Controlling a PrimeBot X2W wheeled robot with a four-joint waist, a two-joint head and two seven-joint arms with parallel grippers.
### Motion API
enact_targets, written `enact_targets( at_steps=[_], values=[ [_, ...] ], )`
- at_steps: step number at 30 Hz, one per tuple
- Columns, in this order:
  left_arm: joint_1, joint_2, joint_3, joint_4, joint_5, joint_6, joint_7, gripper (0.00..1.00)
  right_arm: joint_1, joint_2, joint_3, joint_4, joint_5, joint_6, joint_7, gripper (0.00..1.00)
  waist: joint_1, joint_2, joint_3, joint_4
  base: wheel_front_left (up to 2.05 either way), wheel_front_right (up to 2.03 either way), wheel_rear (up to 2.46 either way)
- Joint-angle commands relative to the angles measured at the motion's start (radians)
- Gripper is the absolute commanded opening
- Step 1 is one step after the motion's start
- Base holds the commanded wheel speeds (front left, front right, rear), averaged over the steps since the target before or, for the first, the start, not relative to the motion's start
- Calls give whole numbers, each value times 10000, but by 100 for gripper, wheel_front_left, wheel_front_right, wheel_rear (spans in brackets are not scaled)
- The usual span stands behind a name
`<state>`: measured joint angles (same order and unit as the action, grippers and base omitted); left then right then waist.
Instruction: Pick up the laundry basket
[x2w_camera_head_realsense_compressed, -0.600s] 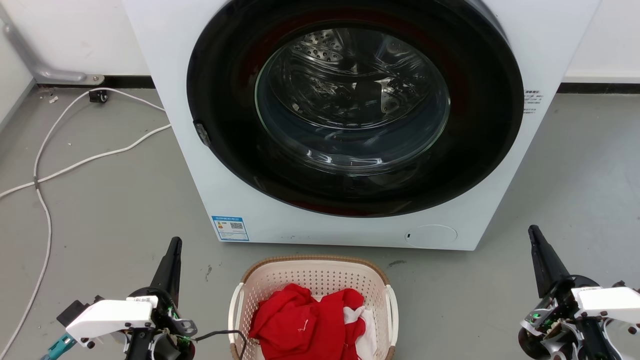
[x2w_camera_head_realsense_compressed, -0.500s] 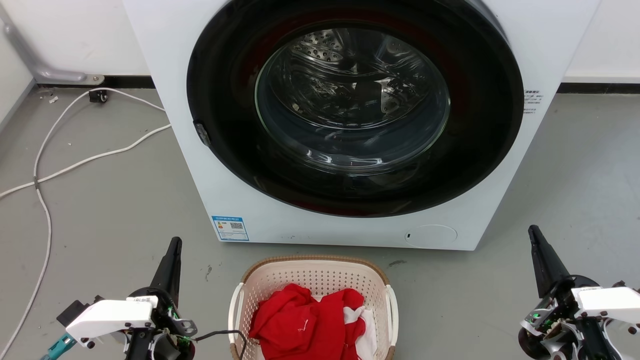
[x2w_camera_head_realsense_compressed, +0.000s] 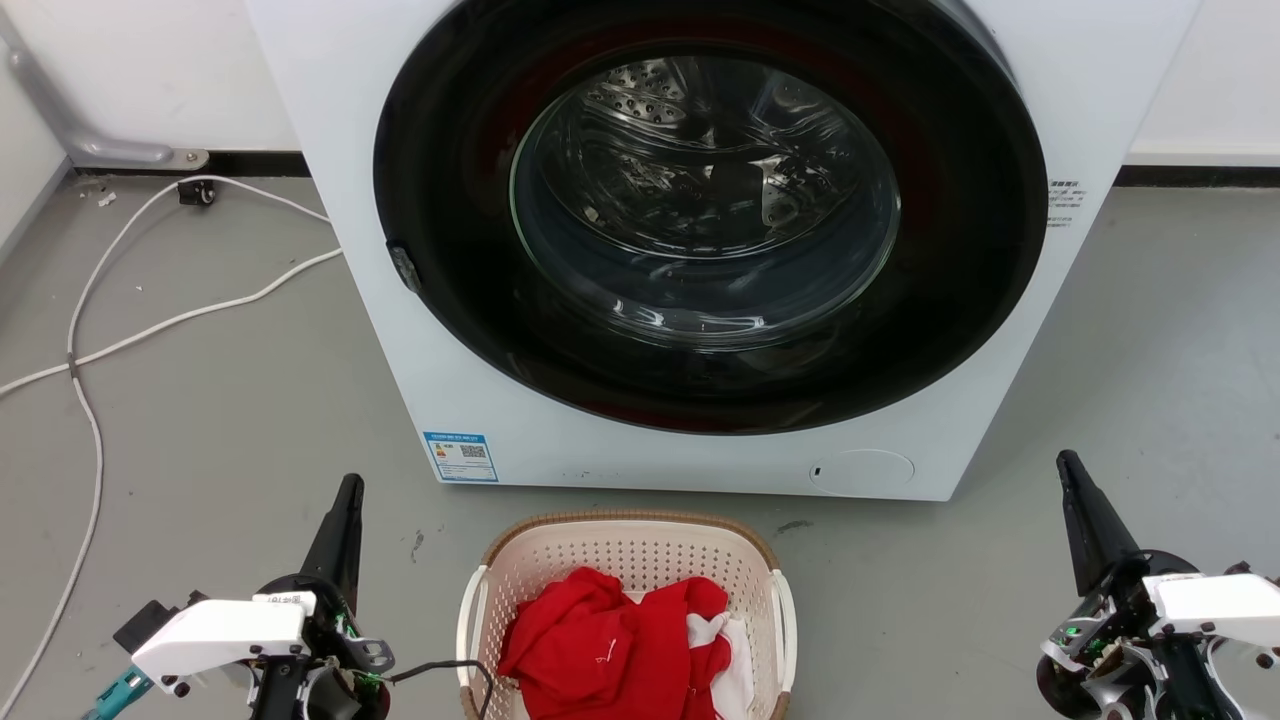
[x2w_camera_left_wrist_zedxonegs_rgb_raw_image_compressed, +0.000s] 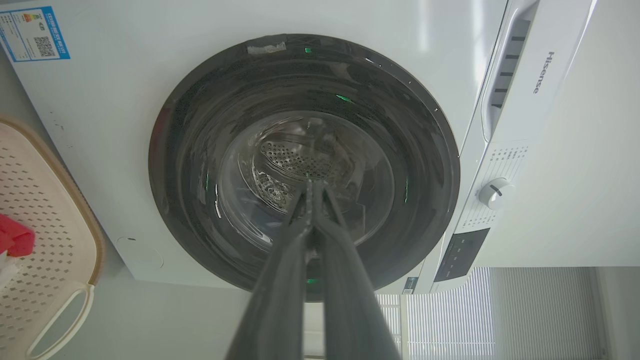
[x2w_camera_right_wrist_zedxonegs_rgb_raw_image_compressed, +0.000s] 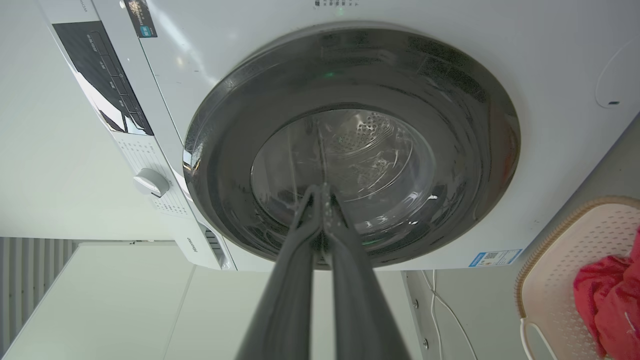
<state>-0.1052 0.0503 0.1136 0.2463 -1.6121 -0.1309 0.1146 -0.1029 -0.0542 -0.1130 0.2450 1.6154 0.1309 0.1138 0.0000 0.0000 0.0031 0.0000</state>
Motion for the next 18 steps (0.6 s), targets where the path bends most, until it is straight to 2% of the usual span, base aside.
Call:
enact_targets(
  at_steps=[1, 9, 18],
  values=[
    [-1, 0, -1, -4, 0, 0, -4, 100, 0, 0, 0, -2, -2, 0, -5, 100, 0, 0, 0, 0, 0, 0, 0],
    [187, -21, -90, 10, 295, 4, -235, 100, 219, 9, 54, 117, -231, -2, -232, 100, 0, 0, 9, 0, 0, 0, 0],
    [208, -17, -156, -569, 2100, 251, -678, 100, 338, 11, 94, -492, -2262, -2, -672, 100, 0, 0, 38, 2, 0, 0, 0]
  ],
)
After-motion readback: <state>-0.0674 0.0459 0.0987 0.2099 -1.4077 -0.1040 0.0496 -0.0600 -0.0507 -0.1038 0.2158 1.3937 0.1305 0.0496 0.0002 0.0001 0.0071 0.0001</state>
